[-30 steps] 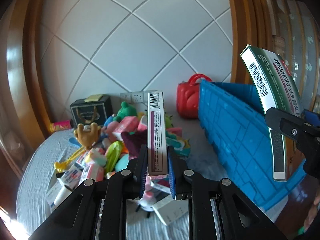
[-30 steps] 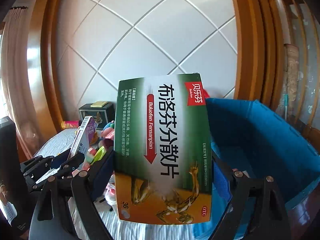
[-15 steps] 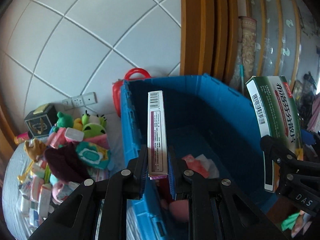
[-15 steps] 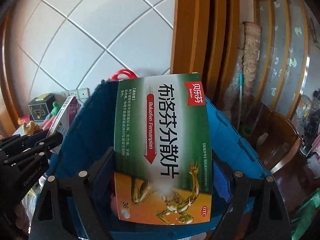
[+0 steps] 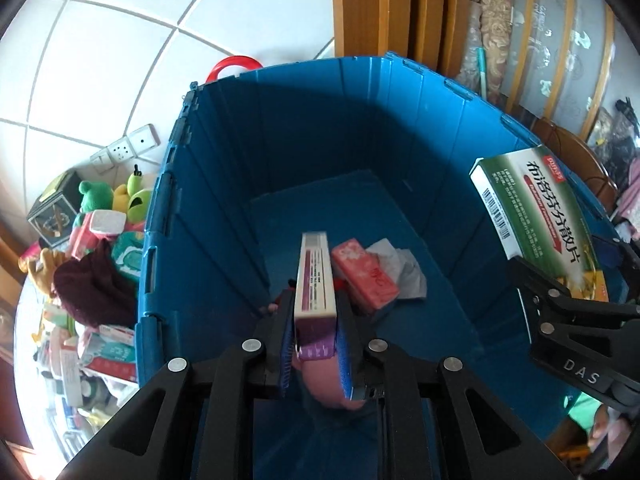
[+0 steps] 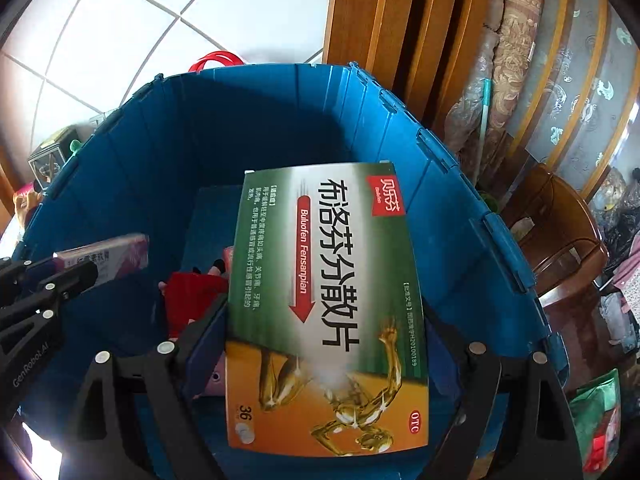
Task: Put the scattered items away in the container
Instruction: 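Lower both boxes into the blue crate and open both tools, then withdraw both tools from the crate back over the heap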
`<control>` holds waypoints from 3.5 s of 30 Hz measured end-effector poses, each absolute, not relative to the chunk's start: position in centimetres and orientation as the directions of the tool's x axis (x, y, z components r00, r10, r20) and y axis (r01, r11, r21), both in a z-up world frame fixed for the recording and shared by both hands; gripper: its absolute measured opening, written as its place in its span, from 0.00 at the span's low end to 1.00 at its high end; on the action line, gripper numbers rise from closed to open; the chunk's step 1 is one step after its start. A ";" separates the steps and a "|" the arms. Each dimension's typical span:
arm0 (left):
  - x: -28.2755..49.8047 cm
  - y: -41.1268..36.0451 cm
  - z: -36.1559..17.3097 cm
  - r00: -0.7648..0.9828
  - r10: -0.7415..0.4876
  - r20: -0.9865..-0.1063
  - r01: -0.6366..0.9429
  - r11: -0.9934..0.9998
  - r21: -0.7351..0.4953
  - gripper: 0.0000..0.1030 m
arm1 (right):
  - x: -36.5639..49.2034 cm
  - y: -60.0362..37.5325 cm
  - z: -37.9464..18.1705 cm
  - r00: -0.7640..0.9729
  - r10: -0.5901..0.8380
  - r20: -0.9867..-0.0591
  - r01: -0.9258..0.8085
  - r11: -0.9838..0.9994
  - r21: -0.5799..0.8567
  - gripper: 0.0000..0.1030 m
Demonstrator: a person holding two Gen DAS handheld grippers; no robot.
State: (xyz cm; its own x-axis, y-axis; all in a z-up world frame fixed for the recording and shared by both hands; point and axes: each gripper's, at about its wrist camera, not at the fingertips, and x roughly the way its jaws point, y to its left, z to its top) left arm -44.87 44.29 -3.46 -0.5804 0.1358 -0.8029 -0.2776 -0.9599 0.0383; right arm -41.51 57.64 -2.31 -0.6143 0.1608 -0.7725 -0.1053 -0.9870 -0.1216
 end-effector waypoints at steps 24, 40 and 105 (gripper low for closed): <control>-42.9 44.6 -2.9 -0.632 0.141 -0.762 -0.275 -0.960 0.050 0.70 | -41.0 59.9 -2.3 -0.621 0.184 -0.762 -0.144 -0.982 -0.120 0.92; -40.4 41.8 -0.7 -0.679 0.171 -0.714 -0.260 -0.965 0.016 0.81 | -38.0 58.5 0.1 -0.665 0.208 -0.717 -0.175 -0.977 -0.120 1.00; -31.2 -18.4 -21.2 -0.492 -0.208 -0.846 0.302 -0.952 0.059 0.83 | -38.6 5.0 -22.4 -0.402 -0.206 -0.892 0.302 -0.950 0.083 1.00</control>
